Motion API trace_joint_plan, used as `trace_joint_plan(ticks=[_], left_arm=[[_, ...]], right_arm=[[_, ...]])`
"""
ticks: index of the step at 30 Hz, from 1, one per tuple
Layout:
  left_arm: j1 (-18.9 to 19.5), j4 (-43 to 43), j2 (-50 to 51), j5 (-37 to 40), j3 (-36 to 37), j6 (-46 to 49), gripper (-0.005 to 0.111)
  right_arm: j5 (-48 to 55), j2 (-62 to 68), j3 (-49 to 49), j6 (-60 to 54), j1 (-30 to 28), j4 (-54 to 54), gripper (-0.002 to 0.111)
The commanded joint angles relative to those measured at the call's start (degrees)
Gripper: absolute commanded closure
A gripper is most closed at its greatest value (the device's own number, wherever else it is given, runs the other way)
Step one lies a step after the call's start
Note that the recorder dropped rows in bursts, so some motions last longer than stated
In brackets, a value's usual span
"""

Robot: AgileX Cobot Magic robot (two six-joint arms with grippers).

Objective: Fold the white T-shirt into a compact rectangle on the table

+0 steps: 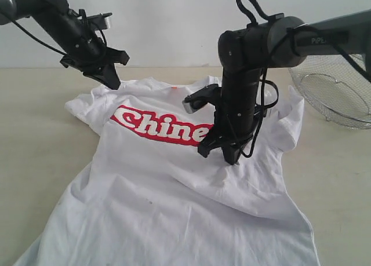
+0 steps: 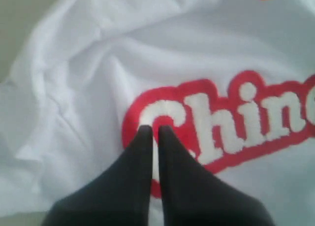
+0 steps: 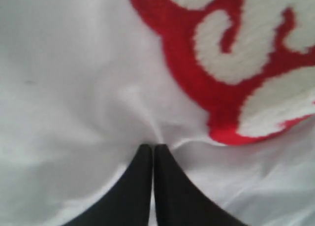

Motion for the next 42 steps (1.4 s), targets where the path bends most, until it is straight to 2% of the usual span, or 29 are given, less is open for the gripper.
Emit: trace_joint_plan(ticks=[1, 7, 8, 9, 11, 12, 13, 15, 17, 19, 21, 24, 26, 31, 42], left_arm=[[-1.2, 6.3, -5.2, 0.9, 6.0, -0.6, 0.102], [0.8, 10.2, -13.0, -7.3, 22.7, -2.4, 0.102], [1.6, 10.2, -14.7, -10.2, 26.2, -2.9, 0.102], [3.4, 10.2, -18.0, -17.4, 32.5, -4.8, 0.102], [6.9, 8.6, -20.3, -27.0, 40.4, -5.1, 0.102], [7.8, 7.2, -20.3, -29.7, 41.8, -5.1, 0.102], [9.3, 2.1, -19.1, -33.8, 43.5, -3.4, 0.102], [9.8, -3.1, -16.6, -36.2, 43.4, 1.2, 0.102], [9.7, -2.9, -14.8, -38.1, 43.4, 1.3, 0.102], [9.6, -3.4, -14.6, -35.7, 43.4, 3.2, 0.102], [8.7, -7.6, -14.6, -34.8, 43.4, 9.0, 0.102], [6.9, -22.2, -14.6, -31.8, 43.4, 22.4, 0.102], [5.8, -27.0, -14.6, -34.3, 43.4, 25.0, 0.102], [4.2, -27.8, -13.2, -39.7, 43.4, 24.6, 0.102], [4.5, -26.3, -9.9, -50.8, 43.3, 24.6, 0.102]], right_arm=[[-1.0, -0.8, 0.3, 0.5, -1.3, -1.8, 0.109], [-0.9, -0.8, 0.3, -3.2, -1.3, 1.0, 0.109], [-0.9, -0.8, 0.3, -3.2, -1.3, 1.3, 0.109], [-1.0, -0.8, 0.3, -3.2, -1.3, 1.4, 0.109], [-2.4, -0.8, 0.3, -3.2, -1.3, 1.4, 0.109], [-3.2, -0.8, 0.3, -3.2, -1.3, 1.6, 0.109], [-4.6, -0.8, 0.3, -3.3, -1.3, 2.8, 0.109], [-4.6, -0.8, 0.3, -3.3, -1.3, 2.7, 0.109], [-4.2, -0.8, 0.3, -3.3, -1.3, 2.7, 0.109], [-4.4, -0.8, 0.3, -3.4, -1.3, 2.7, 0.109], [-4.7, -0.8, 0.3, -3.5, -1.3, 2.7, 0.109], [-4.5, -0.8, 0.3, -3.5, -1.3, 3.7, 0.109], [-4.5, -0.6, 0.3, -3.5, -1.3, 3.9, 0.109], [-4.3, -0.4, 0.3, -3.5, -1.3, 4.2, 0.109], [-3.6, -0.2, 0.3, -3.5, -1.3, 4.1, 0.109]])
